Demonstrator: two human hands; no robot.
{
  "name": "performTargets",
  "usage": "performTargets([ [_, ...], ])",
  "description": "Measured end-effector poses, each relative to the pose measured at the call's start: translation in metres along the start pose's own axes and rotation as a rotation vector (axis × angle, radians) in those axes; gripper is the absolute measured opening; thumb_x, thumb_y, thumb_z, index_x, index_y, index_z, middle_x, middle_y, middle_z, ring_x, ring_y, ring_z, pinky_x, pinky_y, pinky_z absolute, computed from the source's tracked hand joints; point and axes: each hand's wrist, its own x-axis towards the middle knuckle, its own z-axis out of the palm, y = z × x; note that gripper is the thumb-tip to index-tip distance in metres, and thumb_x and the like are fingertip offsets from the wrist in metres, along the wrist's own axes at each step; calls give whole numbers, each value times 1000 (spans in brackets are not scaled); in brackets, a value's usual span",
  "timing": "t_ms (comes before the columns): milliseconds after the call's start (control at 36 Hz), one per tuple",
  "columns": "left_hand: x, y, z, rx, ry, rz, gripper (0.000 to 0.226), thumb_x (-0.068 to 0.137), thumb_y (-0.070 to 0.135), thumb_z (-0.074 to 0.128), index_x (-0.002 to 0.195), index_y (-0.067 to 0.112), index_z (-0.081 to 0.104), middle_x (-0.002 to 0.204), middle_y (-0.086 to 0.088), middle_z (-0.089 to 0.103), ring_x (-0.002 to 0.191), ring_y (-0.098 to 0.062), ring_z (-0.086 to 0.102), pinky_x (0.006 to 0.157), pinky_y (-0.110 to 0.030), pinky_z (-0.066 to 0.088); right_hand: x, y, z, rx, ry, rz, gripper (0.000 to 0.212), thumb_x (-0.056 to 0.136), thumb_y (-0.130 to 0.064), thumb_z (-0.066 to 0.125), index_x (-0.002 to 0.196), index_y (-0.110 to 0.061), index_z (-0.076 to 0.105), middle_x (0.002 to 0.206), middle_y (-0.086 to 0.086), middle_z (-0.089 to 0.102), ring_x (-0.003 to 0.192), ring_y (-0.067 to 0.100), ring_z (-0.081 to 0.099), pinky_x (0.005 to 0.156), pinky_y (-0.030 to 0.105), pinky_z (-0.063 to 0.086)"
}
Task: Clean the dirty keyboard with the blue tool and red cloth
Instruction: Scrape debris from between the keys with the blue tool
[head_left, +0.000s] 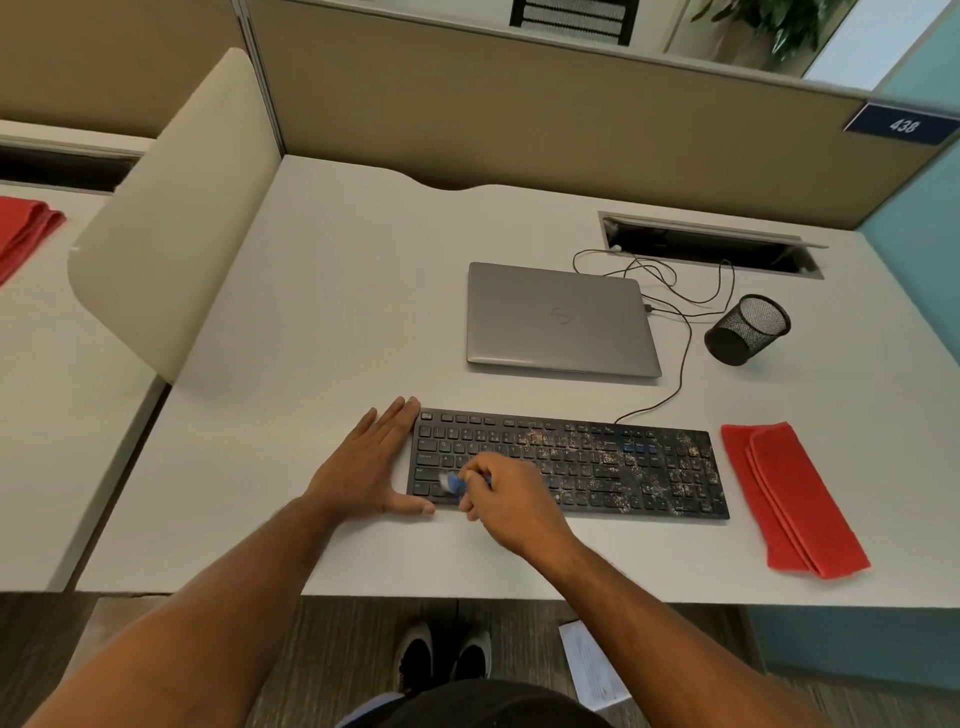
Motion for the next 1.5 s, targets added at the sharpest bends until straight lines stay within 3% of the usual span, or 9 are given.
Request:
performTargets([
  [194,0,0,0,-7,5,1,141,68,96,59,163,25,-17,169,12,-15,154,0,-21,127,-31,-12,-5,3,5,-85,-115,-3,22,102,-22,46,96,-22,68,82,-5,72,71,9,71,75,43,61],
  [361,-1,1,-1,-5,16,3,143,67,95,61,164,23,-15,169,12,-14,154,0,-20,124,-25,-16,-5,8,-1,13,90,9,21,104,-26,46,100,-25,67,81,-12,69,70,7,68,73,39,60],
  [528,-1,2,-1,-14,17,2,143,66,95,62,164,23,-13,169,11,-13,154,1,-19,125,-25,-16,-4,7,-7,-91,-112,73,25,103,-18,45,95,-17,69,76,-2,74,63,7,71,72,34,63],
  [722,-1,1,-1,-22,9,2,143,67,96,61,164,23,-15,169,11,-14,154,0,-20,128,-31,-11,-7,18,-9,86,121,24,18,103,-24,48,98,-27,66,75,-7,71,67,4,68,71,33,61],
  [861,0,0,-1,-17,8,0,144,66,97,60,164,23,-15,170,10,-12,154,0,-20,128,-31,-11,-10,23,-13,168,22,23,15,99,-21,58,106,-34,63,95,-13,71,80,3,70,77,26,59],
  [1000,0,-1,0,-14,9,2,144,66,97,60,164,22,-14,172,8,-9,155,-1,-19,129,-34,-8,-12,21,-17,358,56,-4,18,103,-20,53,102,-29,68,89,-5,74,81,7,72,77,29,60],
  [1222,1,-2,1,-3,16,10,144,66,98,58,164,21,-14,172,8,-9,155,-2,-18,129,-34,-7,-13,32,-3,89,195,-58,16,103,-31,54,99,-32,69,81,-23,61,78,-6,58,63,11,41],
  [1389,0,-2,1,-3,12,12,143,67,97,58,164,22,-15,171,9,-12,155,-1,-19,129,-34,-8,-14,37,-2,-87,89,-59,31,105,-31,45,77,-29,60,73,-11,57,64,5,50,58,20,35],
  [1500,0,-2,1,-6,10,11,142,67,97,58,163,23,-16,171,9,-12,155,-1,-19,128,-32,-10,-12,40,-6,65,208,-68,25,104,-33,50,87,-31,67,76,-9,65,68,11,58,62,27,45],
])
